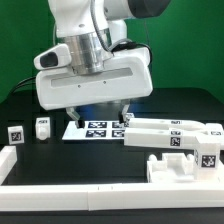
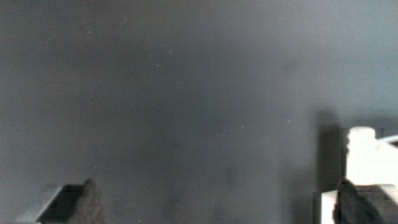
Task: Assemble chair
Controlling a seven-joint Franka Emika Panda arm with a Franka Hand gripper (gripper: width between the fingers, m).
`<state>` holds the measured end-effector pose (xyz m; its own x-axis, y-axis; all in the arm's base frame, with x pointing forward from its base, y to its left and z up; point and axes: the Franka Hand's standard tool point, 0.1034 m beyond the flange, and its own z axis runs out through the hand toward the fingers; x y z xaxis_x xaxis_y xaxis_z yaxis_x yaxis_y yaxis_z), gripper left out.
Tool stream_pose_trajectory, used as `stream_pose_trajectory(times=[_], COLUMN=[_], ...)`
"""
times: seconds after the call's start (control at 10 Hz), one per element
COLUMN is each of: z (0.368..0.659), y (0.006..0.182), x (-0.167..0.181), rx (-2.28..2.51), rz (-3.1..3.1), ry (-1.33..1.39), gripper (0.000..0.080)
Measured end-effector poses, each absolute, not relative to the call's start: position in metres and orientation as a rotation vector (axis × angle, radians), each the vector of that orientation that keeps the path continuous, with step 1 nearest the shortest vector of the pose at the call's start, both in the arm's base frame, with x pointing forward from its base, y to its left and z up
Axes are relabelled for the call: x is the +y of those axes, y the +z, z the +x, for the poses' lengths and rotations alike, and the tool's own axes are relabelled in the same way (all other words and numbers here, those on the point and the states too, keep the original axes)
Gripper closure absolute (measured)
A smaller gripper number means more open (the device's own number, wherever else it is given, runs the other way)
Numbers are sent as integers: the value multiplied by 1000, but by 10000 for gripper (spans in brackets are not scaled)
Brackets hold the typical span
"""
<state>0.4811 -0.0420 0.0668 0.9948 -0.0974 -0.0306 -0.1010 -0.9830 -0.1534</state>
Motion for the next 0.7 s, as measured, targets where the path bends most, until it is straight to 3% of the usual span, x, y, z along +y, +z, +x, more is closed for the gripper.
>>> stream_pose_trajectory(times=[0.1,0.4,0.7], z=[468,425,420], y=[57,57,55], x=[-46,-93,-99], rx=[140,76,114], rz=[-2979,-3000,-2988], ry=[109,376,385], gripper=[151,151,151])
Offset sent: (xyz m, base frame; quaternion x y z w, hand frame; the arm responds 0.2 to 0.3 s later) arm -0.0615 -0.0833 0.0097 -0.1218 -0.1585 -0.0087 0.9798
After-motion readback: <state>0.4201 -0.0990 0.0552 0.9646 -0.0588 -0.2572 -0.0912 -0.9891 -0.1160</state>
